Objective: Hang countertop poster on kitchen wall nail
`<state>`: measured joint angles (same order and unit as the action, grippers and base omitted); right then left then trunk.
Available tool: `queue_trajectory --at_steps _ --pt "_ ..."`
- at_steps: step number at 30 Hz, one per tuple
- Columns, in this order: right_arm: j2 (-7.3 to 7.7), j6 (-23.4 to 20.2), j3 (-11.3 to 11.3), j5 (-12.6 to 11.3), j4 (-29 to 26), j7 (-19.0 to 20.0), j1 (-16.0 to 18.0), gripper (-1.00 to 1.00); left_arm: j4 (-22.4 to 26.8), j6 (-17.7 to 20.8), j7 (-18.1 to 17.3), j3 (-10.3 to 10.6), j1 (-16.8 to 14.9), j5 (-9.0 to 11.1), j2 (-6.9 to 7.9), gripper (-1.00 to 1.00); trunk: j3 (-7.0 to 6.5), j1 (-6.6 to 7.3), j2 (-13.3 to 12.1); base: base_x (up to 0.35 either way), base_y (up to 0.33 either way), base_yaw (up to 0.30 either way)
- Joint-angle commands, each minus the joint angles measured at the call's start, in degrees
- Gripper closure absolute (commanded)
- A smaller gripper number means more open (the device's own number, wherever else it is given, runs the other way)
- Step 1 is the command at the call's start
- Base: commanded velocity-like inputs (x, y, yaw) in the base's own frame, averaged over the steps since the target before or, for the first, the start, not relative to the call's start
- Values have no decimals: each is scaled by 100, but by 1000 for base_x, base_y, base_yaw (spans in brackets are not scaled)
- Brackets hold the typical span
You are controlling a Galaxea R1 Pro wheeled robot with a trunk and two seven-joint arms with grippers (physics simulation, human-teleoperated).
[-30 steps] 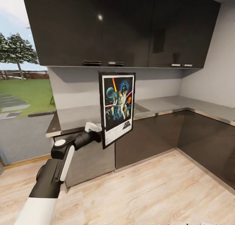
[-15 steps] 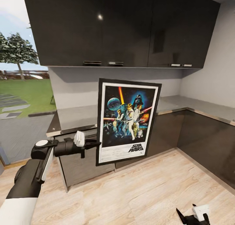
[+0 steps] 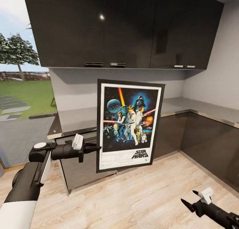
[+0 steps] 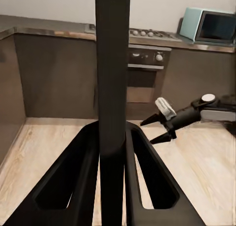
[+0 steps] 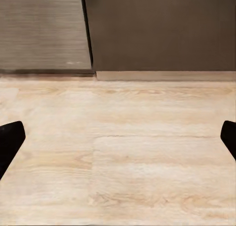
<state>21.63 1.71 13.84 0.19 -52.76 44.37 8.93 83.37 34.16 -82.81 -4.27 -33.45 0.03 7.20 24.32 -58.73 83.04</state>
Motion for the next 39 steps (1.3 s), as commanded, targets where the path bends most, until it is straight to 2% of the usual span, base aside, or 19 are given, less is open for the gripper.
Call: queue_trajectory --at_steps 1,2,4,5,7,11,14,24,26,30,33,36,39 --pt "19 -118 12 8 -19 271 76 -100 3 82 -16 -3 -4 0 1 100 7 0 4 0 0 0" --pt "53 -331 13 11 -49 741 227 -100 3 135 -19 -3 -4 2 1 100 7 0 4 0 0 0" --pt "81 -517 13 14 -69 1213 391 -100 0 168 -21 -3 -4 3 1 100 7 0 4 0 0 0" --pt "105 -758 14 17 -86 1799 582 -100 -2 199 -30 -3 -4 5 1 100 7 0 4 0 0 0" --pt "118 -919 14 16 -96 2213 693 -100 -6 215 -106 0 -4 5 1 100 7 0 4 0 0 0" --pt "143 -1027 15 15 -105 2571 770 -100 -32 225 -284 3 -4 1 1 100 7 0 4 0 0 0" --pt "246 -1089 15 7 -110 2900 913 -100 -71 227 -398 6 -4 -5 1 100 7 0 4 0 0 0" --pt "283 -1110 3 1 -95 3142 1010 -100 -412 221 -515 97 -4 -10 -5 100 7 0 4 0 0 0" --pt "281 -1111 -9 -1 -95 3436 1013 -100 -459 213 -667 204 -4 -11 -7 100 7 0 4 0 0 0" --pt "273 -1108 -8 -1 -100 3609 1014 -100 -473 208 -714 300 -4 -11 -9 100 7 0 4 0 0 0" --pt "271 -1102 -2 -1 -102 3666 1014 -100 -472 206 -719 643 -4 -7 -13 100 7 0 4 0 0 0" --pt "267 -1102 2 -1 -103 3677 1014 -100 -471 206 -719 842 -4 0 -13 100 7 0 4 0 0 0" --pt "266 -1102 4 -1 -103 3682 1014 -100 -465 205 -719 935 -4 7 -10 100 7 0 4 0 0 0"
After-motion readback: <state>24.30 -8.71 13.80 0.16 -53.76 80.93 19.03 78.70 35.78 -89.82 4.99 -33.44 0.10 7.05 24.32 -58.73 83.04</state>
